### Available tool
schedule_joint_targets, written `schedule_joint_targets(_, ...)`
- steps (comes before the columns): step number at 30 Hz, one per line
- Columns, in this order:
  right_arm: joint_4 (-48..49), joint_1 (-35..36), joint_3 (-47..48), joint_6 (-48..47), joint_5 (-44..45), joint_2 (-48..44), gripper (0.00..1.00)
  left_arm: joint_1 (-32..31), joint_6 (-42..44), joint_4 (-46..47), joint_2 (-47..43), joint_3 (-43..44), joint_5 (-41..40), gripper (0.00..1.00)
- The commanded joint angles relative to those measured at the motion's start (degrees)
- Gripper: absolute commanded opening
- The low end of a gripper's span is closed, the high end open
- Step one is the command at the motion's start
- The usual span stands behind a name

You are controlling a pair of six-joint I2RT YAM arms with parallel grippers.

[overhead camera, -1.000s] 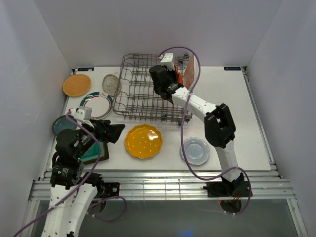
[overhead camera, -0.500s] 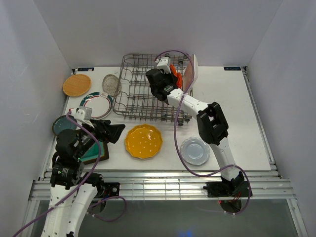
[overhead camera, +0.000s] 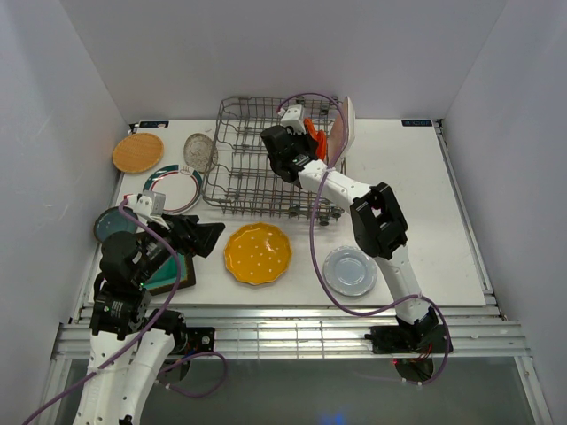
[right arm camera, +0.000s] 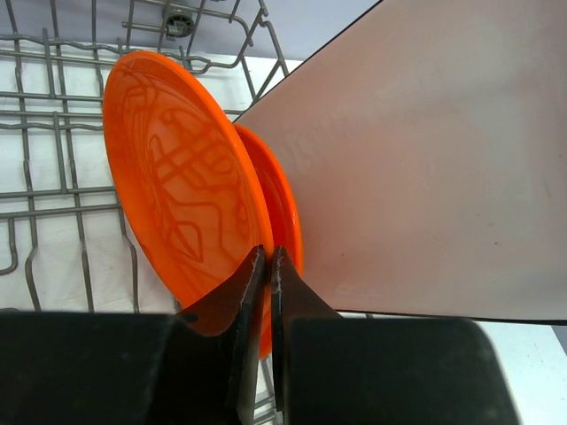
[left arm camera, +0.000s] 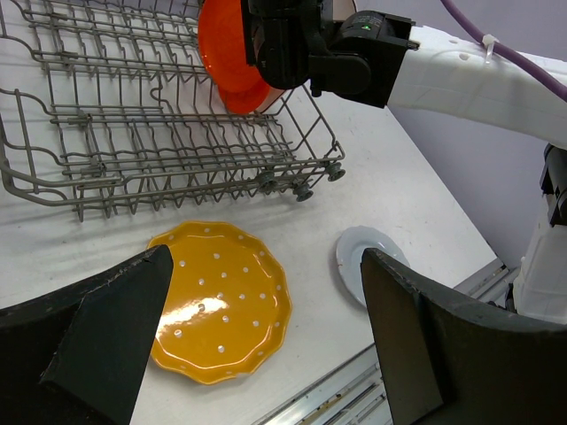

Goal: Load the plates into the dish rack
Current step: Insert the plate into the dish rack.

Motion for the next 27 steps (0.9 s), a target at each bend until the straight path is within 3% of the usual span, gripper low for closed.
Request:
schedule_joint_targets(1,-0.3,0.1,2.0,4.1,0.7,-0.8,0.08,-0.3,0.4,1.0,-0.5,-0.2,0.6,0.98)
schedule_joint_targets(18,-8.7,0.1,0.0,13.5,-6.3,-3.0,0.09,-0.5,0.4,1.0,-0.7,-0.3,0.6,0.98)
schedule_joint_targets(27,-11.0,0.1,-0.9,15.8,-8.6,-4.8,0.19,-0.6,0.4,1.0,-0.8,-0.3,0.6,0.98)
